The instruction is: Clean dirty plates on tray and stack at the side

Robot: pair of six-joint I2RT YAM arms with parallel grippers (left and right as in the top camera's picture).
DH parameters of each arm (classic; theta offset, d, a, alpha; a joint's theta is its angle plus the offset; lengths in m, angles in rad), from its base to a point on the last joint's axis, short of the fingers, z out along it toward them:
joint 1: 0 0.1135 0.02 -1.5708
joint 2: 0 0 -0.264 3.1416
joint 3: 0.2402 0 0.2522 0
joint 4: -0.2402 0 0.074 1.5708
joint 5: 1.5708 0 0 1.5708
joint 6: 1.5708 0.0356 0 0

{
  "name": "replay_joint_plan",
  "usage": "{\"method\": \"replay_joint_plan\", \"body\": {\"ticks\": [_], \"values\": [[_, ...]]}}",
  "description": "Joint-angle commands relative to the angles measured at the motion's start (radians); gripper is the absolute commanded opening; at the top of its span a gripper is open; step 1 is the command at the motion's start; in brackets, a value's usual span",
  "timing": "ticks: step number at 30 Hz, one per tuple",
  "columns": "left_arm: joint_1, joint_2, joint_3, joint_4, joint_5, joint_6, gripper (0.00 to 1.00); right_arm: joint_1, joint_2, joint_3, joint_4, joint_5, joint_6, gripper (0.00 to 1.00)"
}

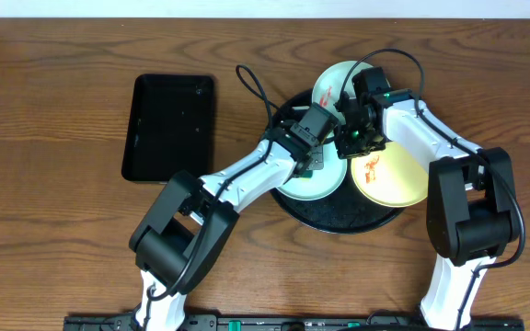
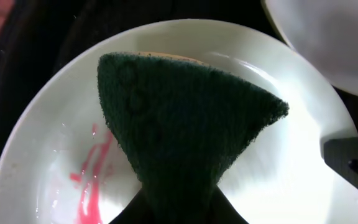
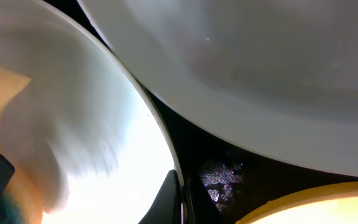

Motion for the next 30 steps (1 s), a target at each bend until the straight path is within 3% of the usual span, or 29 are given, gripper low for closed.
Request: {"method": "replay_joint_plan", "body": {"ticks": [1, 14, 30], "values": [[-0.017, 0.028, -0.002, 0.009, -0.059, -0.002, 0.19, 0.002, 0.007, -0.007, 0.003, 0.014, 0.013, 0.01], [-0.018, 0.106, -0.002, -0.004, -0.14, -0.002, 0.19, 0.002, 0.007, -0.007, -0.003, 0.014, 0.013, 0.01], [0.049, 0.093, 0.01, -0.069, -0.372, 0.018, 0.19, 0.002, 0.007, -0.007, -0.011, 0.019, 0.002, 0.01]]}}
